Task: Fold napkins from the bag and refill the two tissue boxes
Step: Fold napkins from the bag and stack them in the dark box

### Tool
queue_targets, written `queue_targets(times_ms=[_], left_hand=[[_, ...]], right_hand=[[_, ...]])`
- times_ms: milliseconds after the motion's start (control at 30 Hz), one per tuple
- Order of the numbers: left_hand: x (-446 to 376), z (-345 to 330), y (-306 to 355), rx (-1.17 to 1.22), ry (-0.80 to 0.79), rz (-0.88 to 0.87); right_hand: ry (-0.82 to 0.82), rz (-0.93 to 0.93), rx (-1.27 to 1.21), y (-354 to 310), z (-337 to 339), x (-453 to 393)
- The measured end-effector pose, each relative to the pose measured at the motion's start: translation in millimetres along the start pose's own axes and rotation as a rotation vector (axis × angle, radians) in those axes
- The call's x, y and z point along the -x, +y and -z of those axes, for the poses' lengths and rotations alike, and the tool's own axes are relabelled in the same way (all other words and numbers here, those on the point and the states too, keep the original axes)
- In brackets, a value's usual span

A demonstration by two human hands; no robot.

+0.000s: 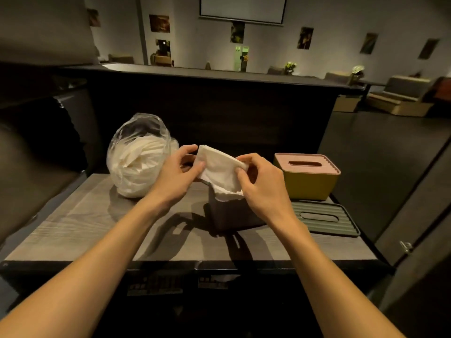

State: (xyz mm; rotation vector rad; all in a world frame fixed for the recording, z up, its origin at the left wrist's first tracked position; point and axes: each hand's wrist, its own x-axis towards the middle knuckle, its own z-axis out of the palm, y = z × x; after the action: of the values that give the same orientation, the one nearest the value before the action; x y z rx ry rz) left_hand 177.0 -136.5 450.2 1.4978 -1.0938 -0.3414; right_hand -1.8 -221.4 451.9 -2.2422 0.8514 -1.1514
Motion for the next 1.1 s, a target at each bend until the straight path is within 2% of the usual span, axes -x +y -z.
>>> queue_targets(times_ms=[200, 433, 733, 933, 1100], left_hand=[[-49.6, -25.3, 12.0, -0.206, -0.153, 0.01], [-70.3, -32.0, 9.0, -0.526, -0.33, -0.011], [-58.7, -38.9, -4.1, -0.795, -0.296, -0.129], [-62.7, -36.8, 9.4, -0.735, -0.242, -0.281], [-57.2, -41.3, 18.5, -0.825, -0.425, -0.253]], right_hand=[[-0.205, -0.058, 0.209, 11.0, 14.5, -0.7], [-0.285, -0.107, 0.235, 20.9, 1.7, 4.1], [-0.221, -0.071, 0.332, 30.6, -3.1, 13.9], [-0.04, 0.057, 0.278, 25.6, 4.0, 14.6], [-0.143, 0.217, 0.397, 10.6, 2.2, 19.4]])
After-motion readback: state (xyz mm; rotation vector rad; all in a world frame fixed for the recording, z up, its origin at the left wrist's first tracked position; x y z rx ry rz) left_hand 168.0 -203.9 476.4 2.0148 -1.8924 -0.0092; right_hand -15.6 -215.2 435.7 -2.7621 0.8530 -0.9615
